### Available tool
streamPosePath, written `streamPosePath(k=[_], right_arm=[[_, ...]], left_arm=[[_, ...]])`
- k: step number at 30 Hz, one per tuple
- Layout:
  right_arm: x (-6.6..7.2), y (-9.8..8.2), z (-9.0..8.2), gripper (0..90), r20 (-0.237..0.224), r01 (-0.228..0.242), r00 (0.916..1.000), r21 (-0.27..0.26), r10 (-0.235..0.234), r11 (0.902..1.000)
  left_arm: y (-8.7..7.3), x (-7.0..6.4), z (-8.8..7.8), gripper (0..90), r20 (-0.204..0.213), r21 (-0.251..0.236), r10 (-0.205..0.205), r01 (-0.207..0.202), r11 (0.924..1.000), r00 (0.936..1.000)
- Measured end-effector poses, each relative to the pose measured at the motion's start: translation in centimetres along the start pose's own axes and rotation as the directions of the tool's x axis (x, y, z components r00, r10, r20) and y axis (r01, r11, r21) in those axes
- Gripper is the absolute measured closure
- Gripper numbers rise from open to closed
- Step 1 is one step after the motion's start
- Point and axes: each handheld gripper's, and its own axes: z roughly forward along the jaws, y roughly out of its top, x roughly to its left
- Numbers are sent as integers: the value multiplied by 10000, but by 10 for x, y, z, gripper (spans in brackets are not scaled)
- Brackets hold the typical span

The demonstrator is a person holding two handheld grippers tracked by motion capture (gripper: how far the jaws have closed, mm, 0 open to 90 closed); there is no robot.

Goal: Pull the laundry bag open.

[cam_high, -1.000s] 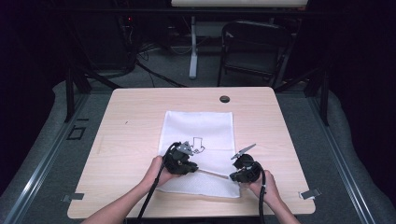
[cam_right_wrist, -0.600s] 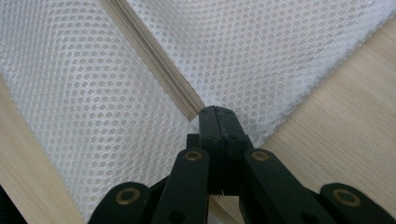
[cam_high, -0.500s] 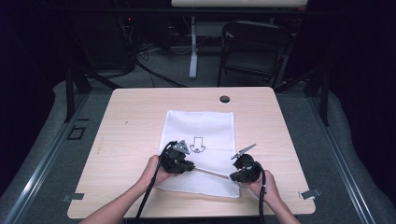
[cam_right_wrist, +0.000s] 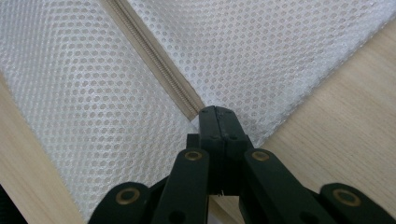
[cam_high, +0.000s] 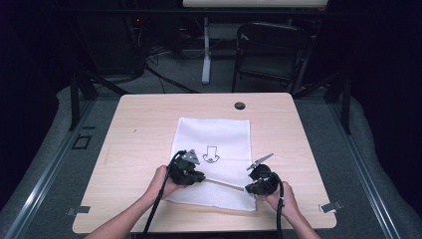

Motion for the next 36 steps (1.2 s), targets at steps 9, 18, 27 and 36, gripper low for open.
streamPosePath(k=[9, 18, 27, 36], right_arm=[[0, 0, 0, 900, 22, -24, 10000, -10, 24, 10000], [1, 0, 0, 900, 48, -4, 10000, -10, 4, 10000], [1, 1, 0, 900, 66, 64, 10000, 38, -64, 10000], [1, 1, 0, 900, 61, 52, 10000, 35, -52, 10000]], left_arm=[[-5, 2, -4, 823, -35, 67, -69, 69, 10000, 10000], [-10, 2, -8, 823, -129, 155, -89, 91, 9998, 9999], [-17, 3, -12, 823, -151, 195, -223, 226, 9996, 9996], [-22, 1, -15, 823, -163, 261, -284, 288, 9992, 9995]])
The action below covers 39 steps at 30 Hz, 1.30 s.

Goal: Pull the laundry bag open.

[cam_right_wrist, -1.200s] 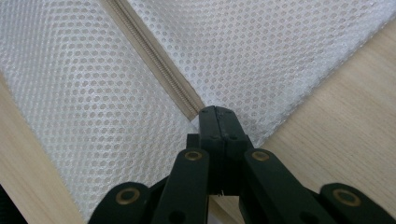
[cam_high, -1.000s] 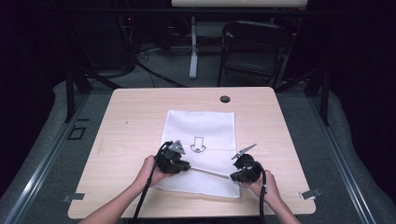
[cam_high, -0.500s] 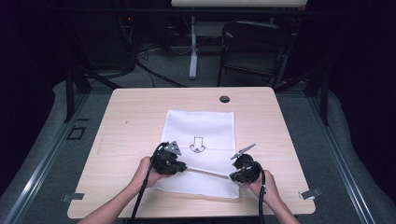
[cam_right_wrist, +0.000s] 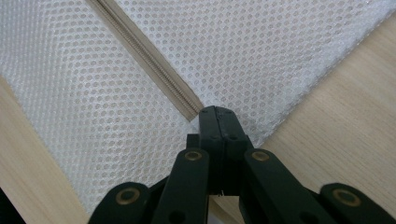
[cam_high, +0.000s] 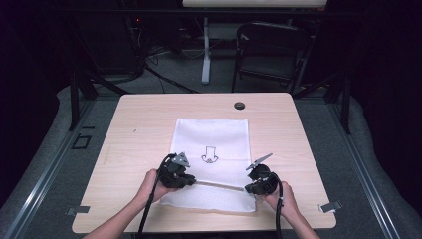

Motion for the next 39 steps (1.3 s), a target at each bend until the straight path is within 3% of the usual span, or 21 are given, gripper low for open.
streamPosePath(k=[39], right_arm=[[0, 0, 0, 900, 10, 6, 10000, 4, -6, 10000]], left_arm=[[-27, 15, -23, 823, -358, 3, -731, 731, 9973, 9967]])
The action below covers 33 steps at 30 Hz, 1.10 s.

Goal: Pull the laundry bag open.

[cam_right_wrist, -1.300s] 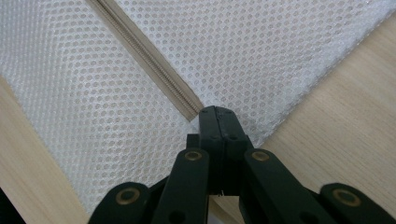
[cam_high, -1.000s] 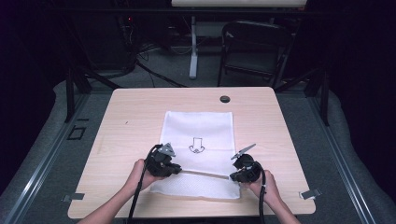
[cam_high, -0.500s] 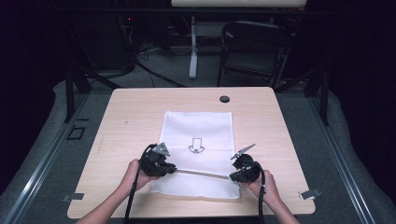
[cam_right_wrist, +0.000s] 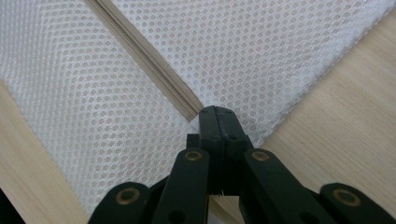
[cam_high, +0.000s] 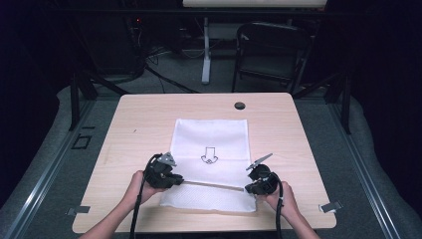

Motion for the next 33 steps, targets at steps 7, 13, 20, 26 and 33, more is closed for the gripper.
streamPosePath(k=[7, 13, 20, 26, 33], right_arm=[[0, 0, 0, 900, 39, -16, 10000, -4, 16, 10000], [1, 0, 0, 900, 11, -22, 10000, -23, 22, 10000], [1, 0, 0, 900, 46, -61, 10000, -46, 61, 10000], [1, 0, 0, 900, -12, -20, 10000, -12, 20, 10000], [1, 0, 0, 900, -42, -33, 10000, -26, 33, 10000]], left_arm=[[-3, 2, -4, 822, -55, -38, -150, 150, 9999, 9999], [-6, 5, -6, 822, -132, -17, -253, 253, 9997, 9996], [-9, 7, -9, 822, -214, 22, -298, 298, 9996, 9993], [-13, 9, -11, 822, -255, 30, -340, 341, 9994, 9991], [-18, 12, -15, 823, -326, 31, -516, 517, 9987, 9981]])
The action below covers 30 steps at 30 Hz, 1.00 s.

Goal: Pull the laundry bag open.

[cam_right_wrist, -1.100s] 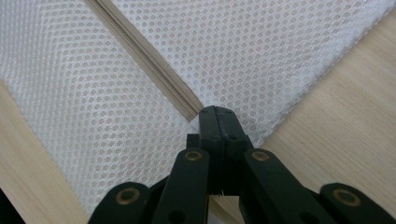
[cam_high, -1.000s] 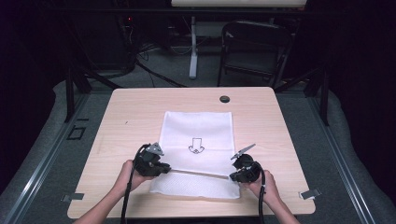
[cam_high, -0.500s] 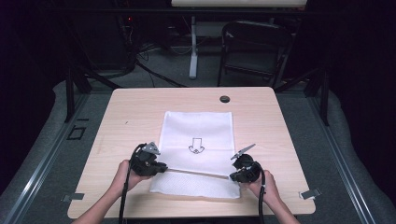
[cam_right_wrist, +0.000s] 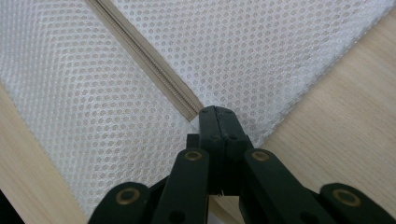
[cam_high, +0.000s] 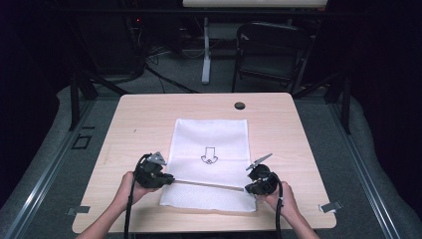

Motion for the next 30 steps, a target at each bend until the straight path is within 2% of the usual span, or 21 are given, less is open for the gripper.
streamPosePath(k=[6, 16, 23, 24, 30], right_arm=[[0, 0, 0, 900, -63, -99, 9999, -73, 99, 9999], [1, 0, 1, 900, -58, -116, 9999, -97, 116, 9999], [0, 0, 0, 900, 24, 32, 10000, 43, -32, 10000], [0, 0, 0, 900, 43, 46, 10000, 83, -46, 10000], [0, 0, 0, 900, -50, -52, 10000, -18, 52, 10000]], left_arm=[[-5, 3, -3, 822, -62, -19, -226, 226, 9997, 9997], [-12, 7, -8, 823, -214, 62, -380, 381, 9993, 9990], [-20, 10, -13, 823, -189, 15, -617, 617, 9981, 9979], [-20, 10, -13, 823, -288, 72, -501, 503, 9987, 9983], [-20, 10, -14, 823, -204, 92, -610, 612, 9981, 9979]])
